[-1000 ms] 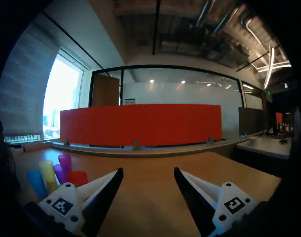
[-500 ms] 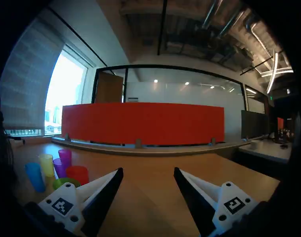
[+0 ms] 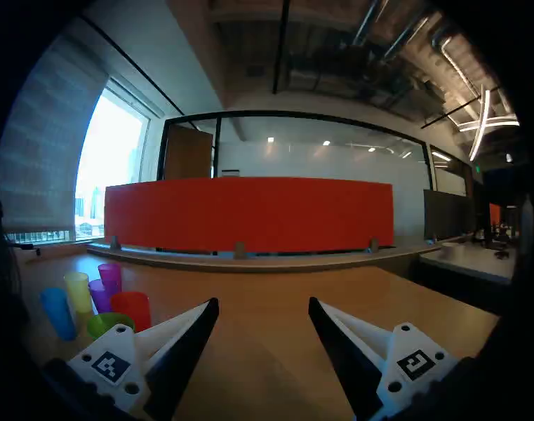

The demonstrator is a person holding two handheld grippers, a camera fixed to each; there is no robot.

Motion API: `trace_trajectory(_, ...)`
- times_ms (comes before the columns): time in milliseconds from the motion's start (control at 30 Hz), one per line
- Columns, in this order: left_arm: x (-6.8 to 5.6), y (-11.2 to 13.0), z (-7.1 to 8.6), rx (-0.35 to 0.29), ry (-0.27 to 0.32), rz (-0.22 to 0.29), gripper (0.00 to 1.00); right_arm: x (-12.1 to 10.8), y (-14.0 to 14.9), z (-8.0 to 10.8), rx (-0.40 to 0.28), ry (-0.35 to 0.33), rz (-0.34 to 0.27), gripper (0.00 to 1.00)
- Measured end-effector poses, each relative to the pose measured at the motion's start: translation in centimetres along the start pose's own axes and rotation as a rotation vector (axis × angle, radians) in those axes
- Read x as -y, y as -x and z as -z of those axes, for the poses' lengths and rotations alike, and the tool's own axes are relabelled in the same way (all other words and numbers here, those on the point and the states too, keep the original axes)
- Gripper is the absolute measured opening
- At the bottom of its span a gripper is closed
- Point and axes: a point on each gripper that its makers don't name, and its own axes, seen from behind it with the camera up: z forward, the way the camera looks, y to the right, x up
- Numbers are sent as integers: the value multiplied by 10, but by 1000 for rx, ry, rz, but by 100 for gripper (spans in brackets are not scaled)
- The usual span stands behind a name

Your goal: Pour water

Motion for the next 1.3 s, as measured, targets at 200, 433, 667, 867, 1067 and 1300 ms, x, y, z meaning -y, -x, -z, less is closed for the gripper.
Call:
trace_trajectory(200,0,0,0,0,0,0,99,0,1,0,11,1,-1,99)
trace_trajectory(433,0,0,0,0,0,0,99,0,1,-1,16,2,-3,99)
trace_trajectory(667,0,0,0,0,0,0,99,-1,2,-1,16,1,-3,99)
trace_trajectory(867,-1,0,0,0,0,0,99,-1,2,-1,16,2,-2,99)
trace_trajectory(1067,0,0,0,0,0,0,99,-1,2,0,16,2,-2,99)
trace_trajectory(1300,0,0,0,0,0,0,99,-1,3,0,16,1,-3,99)
